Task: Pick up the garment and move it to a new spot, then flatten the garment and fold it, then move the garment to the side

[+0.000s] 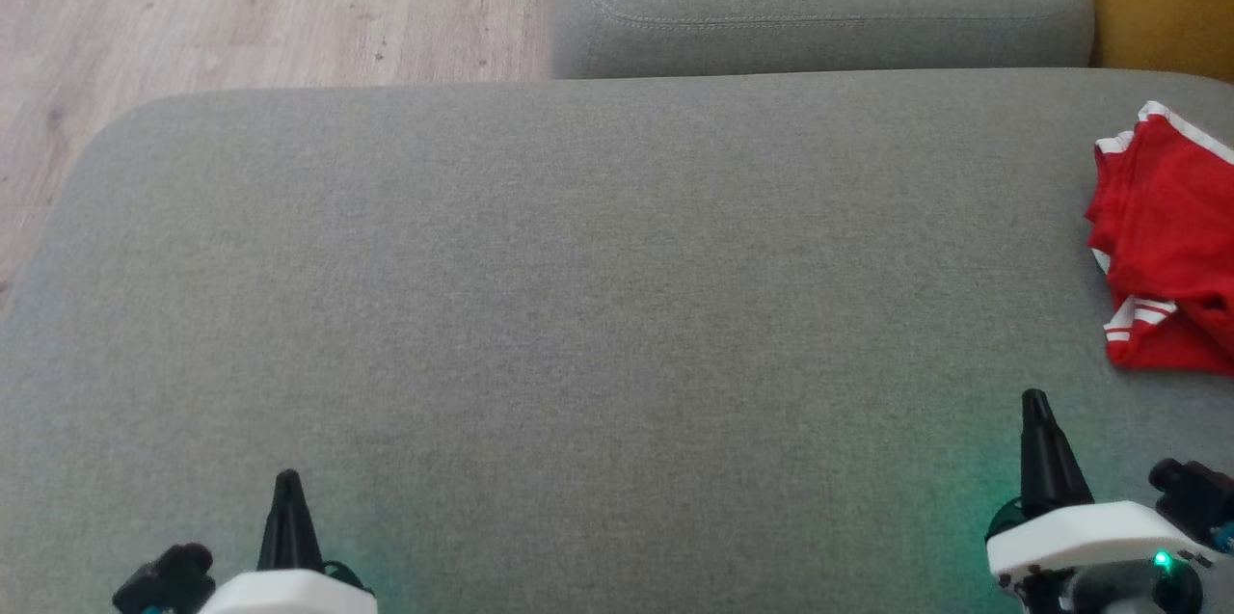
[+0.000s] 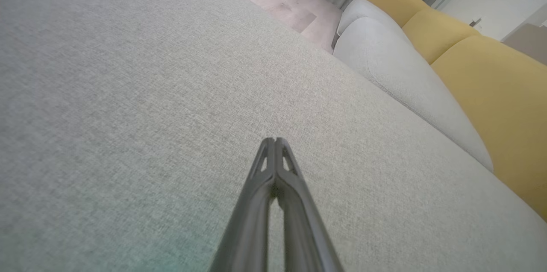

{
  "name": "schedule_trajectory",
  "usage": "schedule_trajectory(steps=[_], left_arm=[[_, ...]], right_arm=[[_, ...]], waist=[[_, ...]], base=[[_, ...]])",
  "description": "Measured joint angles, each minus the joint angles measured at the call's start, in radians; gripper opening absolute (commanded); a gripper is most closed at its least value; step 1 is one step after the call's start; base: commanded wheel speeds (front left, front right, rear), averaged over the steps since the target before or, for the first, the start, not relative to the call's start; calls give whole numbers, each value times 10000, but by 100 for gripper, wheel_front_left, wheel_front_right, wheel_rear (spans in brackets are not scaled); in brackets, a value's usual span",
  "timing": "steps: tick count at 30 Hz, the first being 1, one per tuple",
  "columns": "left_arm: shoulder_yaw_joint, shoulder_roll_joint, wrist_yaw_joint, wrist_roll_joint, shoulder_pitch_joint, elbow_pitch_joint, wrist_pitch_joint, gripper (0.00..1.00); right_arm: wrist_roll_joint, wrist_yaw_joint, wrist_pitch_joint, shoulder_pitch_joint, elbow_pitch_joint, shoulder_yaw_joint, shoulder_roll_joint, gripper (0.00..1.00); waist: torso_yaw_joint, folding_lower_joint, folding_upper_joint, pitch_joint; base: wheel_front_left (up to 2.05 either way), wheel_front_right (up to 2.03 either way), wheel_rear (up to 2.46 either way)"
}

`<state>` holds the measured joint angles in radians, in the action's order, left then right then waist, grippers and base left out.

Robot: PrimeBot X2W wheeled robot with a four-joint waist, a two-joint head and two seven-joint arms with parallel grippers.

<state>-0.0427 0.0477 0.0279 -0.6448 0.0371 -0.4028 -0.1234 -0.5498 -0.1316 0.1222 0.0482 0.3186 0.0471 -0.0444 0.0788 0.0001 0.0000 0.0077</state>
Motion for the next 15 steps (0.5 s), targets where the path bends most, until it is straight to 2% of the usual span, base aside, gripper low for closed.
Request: schedule_trajectory(steps=[15], left_arm=[[173,0,173,-1760,-141,226,433,0]], right_arm=[[-1931,0,-449,-127,-29,192,0,0]], waist=[[-146,0,0,-8]], base=[[0,0,0]])
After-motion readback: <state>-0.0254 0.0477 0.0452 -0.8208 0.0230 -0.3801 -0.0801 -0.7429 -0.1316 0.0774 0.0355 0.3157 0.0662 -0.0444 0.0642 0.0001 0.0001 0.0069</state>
